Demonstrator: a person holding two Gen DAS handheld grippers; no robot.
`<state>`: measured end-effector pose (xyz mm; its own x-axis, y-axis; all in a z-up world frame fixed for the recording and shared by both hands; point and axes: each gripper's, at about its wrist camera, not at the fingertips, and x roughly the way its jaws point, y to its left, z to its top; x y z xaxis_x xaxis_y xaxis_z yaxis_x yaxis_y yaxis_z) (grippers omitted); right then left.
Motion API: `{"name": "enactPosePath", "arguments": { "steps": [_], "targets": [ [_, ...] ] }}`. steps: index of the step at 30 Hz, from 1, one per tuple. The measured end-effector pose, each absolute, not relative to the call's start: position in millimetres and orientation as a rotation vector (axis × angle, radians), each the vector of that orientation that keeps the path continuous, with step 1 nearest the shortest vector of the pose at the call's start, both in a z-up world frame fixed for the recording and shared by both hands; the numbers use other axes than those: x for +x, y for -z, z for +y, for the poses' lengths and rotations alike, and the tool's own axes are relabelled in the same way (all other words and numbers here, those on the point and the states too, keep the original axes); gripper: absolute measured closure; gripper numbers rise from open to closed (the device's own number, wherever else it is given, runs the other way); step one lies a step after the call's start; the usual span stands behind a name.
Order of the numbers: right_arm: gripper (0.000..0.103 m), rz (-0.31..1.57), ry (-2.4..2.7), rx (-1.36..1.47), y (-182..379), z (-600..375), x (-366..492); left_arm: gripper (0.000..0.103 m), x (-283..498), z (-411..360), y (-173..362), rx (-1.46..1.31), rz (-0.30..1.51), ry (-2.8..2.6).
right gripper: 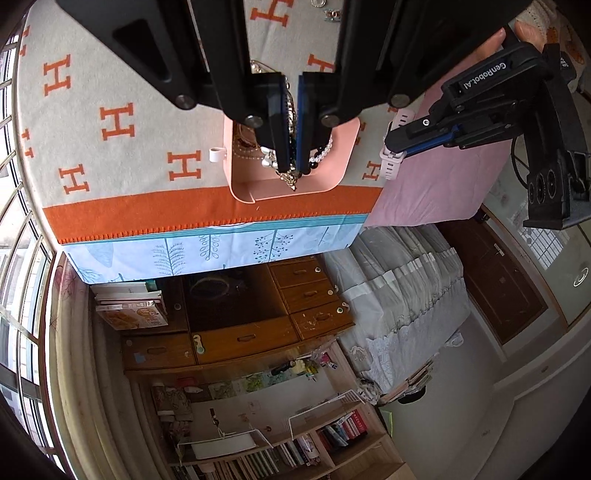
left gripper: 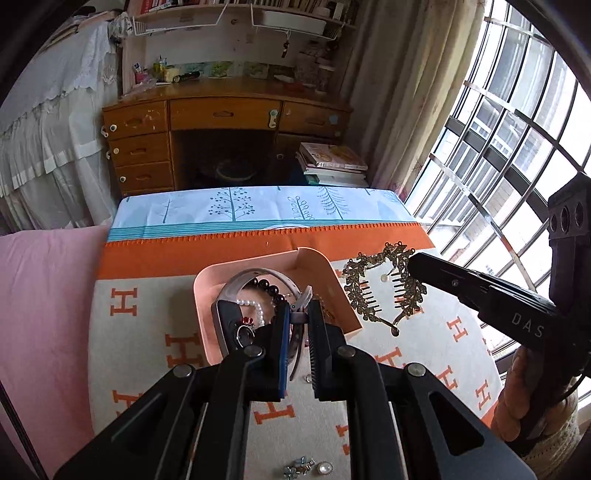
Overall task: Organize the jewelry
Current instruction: 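Carry the watch into the pink box with the left tool while the right tool grasps the gold leaf brooch, then open both tools in the pink box and withdraw them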
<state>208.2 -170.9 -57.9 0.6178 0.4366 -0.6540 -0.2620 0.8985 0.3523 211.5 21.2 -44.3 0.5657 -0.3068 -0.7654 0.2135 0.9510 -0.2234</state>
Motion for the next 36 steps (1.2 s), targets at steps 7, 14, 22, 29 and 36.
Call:
{"name": "enactPosePath", "arguments": {
  "steps": [7,14,22,29,36],
  "targets": [
    [0.1,0.895,-0.368,0.256,95,-152,253,0.096,264,18,96,-0.144,1.057,0.231],
    [0.099,0.97,-0.39,0.257,127,-138,271,0.094,285,12,131,-0.123,1.106,0.199],
    [0.089,1.072,-0.342,0.166,150,-137,277,0.076,279,14,132,-0.129,1.109,0.195],
    [0.089,1.048,-0.334,0.166,141,-151,261,0.058,257,14,118,-0.109,1.076,0.188],
    [0.089,1.034,-0.362,0.136,128,-152,225,0.055,226,18,101,-0.091,1.036,0.183]
  ]
}}
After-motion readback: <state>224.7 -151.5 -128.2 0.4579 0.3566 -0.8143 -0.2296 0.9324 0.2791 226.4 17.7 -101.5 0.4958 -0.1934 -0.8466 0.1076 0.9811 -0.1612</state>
